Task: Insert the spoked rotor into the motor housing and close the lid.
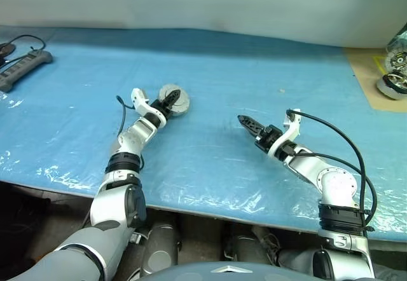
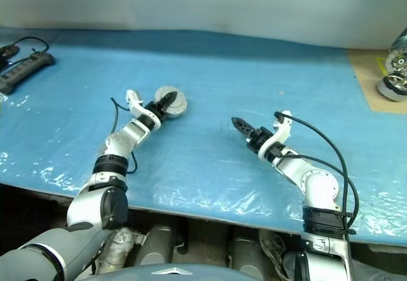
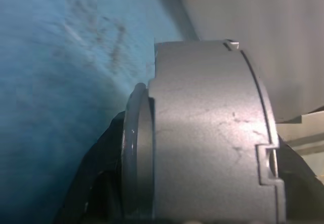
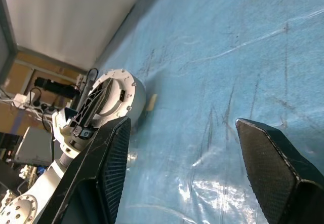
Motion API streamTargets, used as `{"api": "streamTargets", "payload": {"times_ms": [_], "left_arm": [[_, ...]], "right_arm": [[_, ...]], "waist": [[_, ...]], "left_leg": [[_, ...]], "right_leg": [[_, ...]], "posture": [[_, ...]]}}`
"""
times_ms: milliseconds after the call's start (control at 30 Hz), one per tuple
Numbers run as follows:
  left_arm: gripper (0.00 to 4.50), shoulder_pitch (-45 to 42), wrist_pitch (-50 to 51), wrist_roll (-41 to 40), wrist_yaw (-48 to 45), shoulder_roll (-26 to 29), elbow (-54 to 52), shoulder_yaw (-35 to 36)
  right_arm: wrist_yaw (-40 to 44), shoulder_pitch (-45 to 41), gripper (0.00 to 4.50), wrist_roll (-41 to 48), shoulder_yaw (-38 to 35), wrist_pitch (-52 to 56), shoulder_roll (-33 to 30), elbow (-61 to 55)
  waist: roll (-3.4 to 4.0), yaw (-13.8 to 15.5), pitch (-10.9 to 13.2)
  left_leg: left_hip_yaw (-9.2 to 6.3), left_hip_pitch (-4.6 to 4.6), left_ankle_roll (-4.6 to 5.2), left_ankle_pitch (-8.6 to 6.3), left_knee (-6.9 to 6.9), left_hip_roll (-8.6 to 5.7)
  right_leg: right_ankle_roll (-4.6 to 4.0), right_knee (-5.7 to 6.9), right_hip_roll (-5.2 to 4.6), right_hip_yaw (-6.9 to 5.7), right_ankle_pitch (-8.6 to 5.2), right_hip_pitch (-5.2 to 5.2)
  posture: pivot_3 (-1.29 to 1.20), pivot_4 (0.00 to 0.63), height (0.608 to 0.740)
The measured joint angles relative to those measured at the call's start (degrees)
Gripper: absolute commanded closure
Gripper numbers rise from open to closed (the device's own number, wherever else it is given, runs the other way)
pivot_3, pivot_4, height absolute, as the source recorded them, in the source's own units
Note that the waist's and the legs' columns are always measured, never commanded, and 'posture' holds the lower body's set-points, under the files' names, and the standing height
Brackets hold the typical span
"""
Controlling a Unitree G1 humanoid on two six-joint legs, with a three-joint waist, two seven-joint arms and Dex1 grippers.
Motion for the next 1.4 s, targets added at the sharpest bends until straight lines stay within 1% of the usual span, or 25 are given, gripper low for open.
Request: {"api": "streamTargets", "payload": {"times_ms": [100,167,200,233,300,367,533,567,667,767,800,867,933,1000,1100,1200,1300,1333,1400], "left_arm": [[2.07,0.0,-0.3,1.1,-0.9,0.3,0.7,-0.2],[1.34,0.0,-0.6,2.1,-1.3,0.3,0.8,-0.6],[1.09,0.1,-1.0,2.6,-1.4,0.3,0.9,-0.9],[0.68,0.2,-1.7,3.3,-1.7,0.3,1.0,-1.3],[0.08,0.2,-2.5,4.2,-2.0,0.4,1.0,-1.6],[0.08,0.1,-3.6,5.6,-1.9,1.1,1.1,-2.5],[0.08,-0.4,-8.6,9.4,-0.3,5.8,4.8,-2.8],[0.08,-0.5,-9.8,10.3,0.1,7.3,5.6,-2.8],[0.08,-0.1,-12.8,12.6,0.0,11.0,7.0,-2.8],[0.08,2.3,-13.9,13.6,-2.5,12.2,5.0,-3.8],[0.08,4.0,-13.8,13.7,-3.9,12.1,2.3,-4.6],[0.08,8.6,-13.6,14.0,-6.0,11.6,-6.2,-7.0],[0.08,12.6,-13.8,15.1,-6.2,10.6,-14.7,-9.5],[0.08,15.6,-14.8,17.4,-4.6,9.4,-22.4,-11.9],[0.08,21.5,-15.7,20.3,-1.4,7.4,-34.3,-15.6],[0.08,30.8,-11.4,19.9,0.2,5.5,-46.6,-19.7],[0.08,35.8,-11.2,22.8,3.2,4.3,-50.6,-22.9],[0.08,36.9,-11.2,24.1,5.4,3.4,-51.5,-23.2],[0.08,37.5,-11.3,26.0,7.8,2.9,-51.7,-23.5]], "right_arm": [[1.2,0.3,1.03,-1.3,0.1,0.1,0.0,-0.7],[1.5,0.3,1.0,-1.6,0.1,0.2,0.0,-0.8],[1.7,0.4,1.0,-1.7,0.1,0.3,0.0,-0.8],[1.8,0.4,1.0,-1.7,0.1,0.4,0.0,-0.8],[2.2,0.4,1.0,-1.9,0.2,0.7,0.1,-0.8],[2.4,0.4,1.0,-2.5,0.6,0.9,0.2,-0.8],[2.9,0.5,1.0,-3.5,0.8,1.3,0.9,-0.8],[3.1,0.5,1.0,-3.7,0.8,1.3,1.0,-0.8],[3.6,0.5,1.0,-4.5,1.0,1.1,1.2,-0.8],[4.2,1.1,1.0,-7.2,1.3,-0.5,1.3,-1.4],[4.7,1.5,1.0,-9.2,2.1,-1.8,1.1,-2.3],[4.5,3.2,1.0,-18.0,6.6,-6.7,-1.4,-6.3],[2.4,4.7,1.0,-29.5,11.5,-12.9,-4.2,-9.1],[-1.3,5.9,1.0,-37.8,13.2,-17.3,-4.6,-11.2],[-6.4,9.3,1.0,-43.5,11.3,-20.1,-3.0,-14.4],[-10.3,16.7,1.0,-51.1,10.5,-23.0,-3.5,-18.6],[-13.4,21.9,1.0,-56.2,9.8,-24.2,-2.3,-20.8],[-14.3,24.0,1.0,-57.6,9.6,-24.6,-1.0,-22.3],[-15.1,26.2,1.0,-59.0,9.7,-24.8,0.3,-23.7]], "waist": [[-0.08,0.1,0.0],[-0.09,0.1,0.1],[-0.09,0.0,0.1],[-0.09,0.0,0.1],[-0.09,0.0,0.1],[-0.09,-0.3,0.1],[-0.09,-0.7,0.1],[-0.09,-0.7,0.1],[-0.09,-0.5,0.0],[-0.09,-0.2,0.1],[-0.09,-0.1,0.0],[-0.11,0.0,0.1],[-0.16,-0.1,0.1],[-0.17,-0.2,0.1],[-0.17,-0.5,0.1],[-0.18,-0.6,0.1],[-0.2,-0.7,0.1],[-0.2,-0.7,0.1],[-0.21,-0.8,0.1]], "left_leg": [[0.0,-0.04,0.07,-0.01,0.07,-0.01],[0.0,-0.04,0.08,-0.01,0.1,-0.01],[0.0,-0.03,0.07,-0.02,0.12,0.0],[0.0,0.0,0.07,-0.02,0.13,0.0],[0.0,0.25,0.05,-0.03,0.13,0.01],[-0.01,0.47,0.03,-0.03,0.1,0.02],[-0.01,0.94,-0.09,0.04,-0.13,0.03],[-0.01,0.96,-0.23,0.12,-0.19,0.04],[-0.01,0.9,-0.23,0.12,-0.33,0.01],[0.0,0.64,-0.2,0.1,-0.33,-0.02],[0.0,0.51,-0.19,0.1,-0.32,-0.02],[0.01,0.23,-0.16,0.08,-0.24,0.0],[-0.01,0.13,-0.16,0.08,-0.15,0.06],[-0.02,0.16,-0.19,0.09,-0.16,0.1],[-0.01,0.29,-0.18,0.07,-0.16,0.08],[0.04,0.38,-0.08,0.0,-0.24,0.06],[0.03,0.49,0.01,-0.05,-0.38,0.08],[0.04,0.61,-0.04,-0.02,-0.5,0.07],[0.04,0.75,-0.06,0.0,-0.58,0.04]], "right_leg": [[-0.01,0.0,-0.06,-0.03,0.0,0.0],[-0.07,0.0,-0.07,-0.02,-0.03,0.01],[-0.23,0.01,-0.07,-0.02,-0.13,0.01],[-0.24,0.03,-0.06,-0.02,-0.13,0.02],[-0.25,0.05,-0.07,-0.01,-0.14,0.23],[-0.26,0.04,-0.06,0.03,-0.15,0.42],[-0.29,0.01,-0.03,0.08,-0.13,0.69],[-0.29,-0.04,-0.01,0.08,-0.13,0.72],[-0.29,-0.19,-0.02,0.08,-0.13,0.7],[-0.29,-0.24,-0.05,0.02,-0.12,0.52],[-0.29,-0.23,-0.06,-0.01,-0.12,0.41],[-0.28,-0.19,-0.07,-0.09,-0.1,0.16],[-0.12,-0.14,-0.06,-0.2,-0.01,0.11],[-0.29,-0.16,-0.06,-0.21,-0.11,0.11],[-0.29,-0.22,-0.06,-0.13,-0.12,0.24],[-0.27,-0.32,-0.04,0.0,-0.14,0.26],[-0.23,-0.28,0.05,0.06,-0.16,0.22],[0.11,-0.28,0.06,0.09,-0.36,0.26],[0.2,-0.28,0.07,0.17,-0.4,0.31]], "posture": [[0.0,0.15,0.74],[0.0,0.15,0.74],[0.0,0.15,0.74],[0.0,0.15,0.74],[0.0,0.15,0.74],[0.0,0.15,0.74],[0.0,0.15,0.74],[0.0,0.15,0.74],[0.0,0.15,0.74],[0.0,0.15,0.74],[0.0,0.15,0.74],[0.0,0.15,0.74],[0.0,0.15,0.74],[0.0,0.15,0.74],[0.0,0.15,0.74],[0.0,0.15,0.74],[0.0,0.15,0.74],[0.0,0.15,0.74],[0.0,0.15,0.74]]}}
